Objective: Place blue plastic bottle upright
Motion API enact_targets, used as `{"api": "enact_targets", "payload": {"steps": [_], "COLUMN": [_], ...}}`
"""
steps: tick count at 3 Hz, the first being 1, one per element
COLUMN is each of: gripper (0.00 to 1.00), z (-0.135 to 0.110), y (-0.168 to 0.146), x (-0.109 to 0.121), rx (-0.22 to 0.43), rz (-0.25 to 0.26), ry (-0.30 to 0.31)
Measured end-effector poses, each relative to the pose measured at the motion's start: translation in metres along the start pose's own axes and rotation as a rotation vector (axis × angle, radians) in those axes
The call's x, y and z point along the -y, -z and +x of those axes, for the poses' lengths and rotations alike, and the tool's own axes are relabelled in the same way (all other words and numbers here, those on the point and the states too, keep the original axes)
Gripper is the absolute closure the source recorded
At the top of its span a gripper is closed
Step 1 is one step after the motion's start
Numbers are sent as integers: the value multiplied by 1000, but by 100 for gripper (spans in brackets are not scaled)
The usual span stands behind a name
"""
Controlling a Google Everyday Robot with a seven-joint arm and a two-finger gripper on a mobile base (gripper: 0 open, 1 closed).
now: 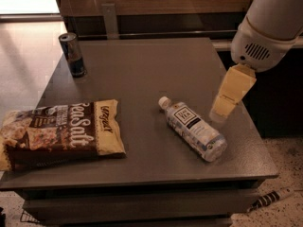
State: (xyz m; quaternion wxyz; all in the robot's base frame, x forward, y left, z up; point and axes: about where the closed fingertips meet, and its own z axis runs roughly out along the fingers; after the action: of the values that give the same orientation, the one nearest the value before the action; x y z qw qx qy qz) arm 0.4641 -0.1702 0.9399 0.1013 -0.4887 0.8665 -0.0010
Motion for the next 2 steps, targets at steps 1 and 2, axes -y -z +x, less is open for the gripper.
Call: {"api": "enact_targets", "payload": {"steps": [1,2], "gripper": [0,0], "z": [-20,-32], "y": [-26,-45], "x": [-19,-25], "rx": [25,62], "rz": [-32,-48], "ry": [-168,-290]}}
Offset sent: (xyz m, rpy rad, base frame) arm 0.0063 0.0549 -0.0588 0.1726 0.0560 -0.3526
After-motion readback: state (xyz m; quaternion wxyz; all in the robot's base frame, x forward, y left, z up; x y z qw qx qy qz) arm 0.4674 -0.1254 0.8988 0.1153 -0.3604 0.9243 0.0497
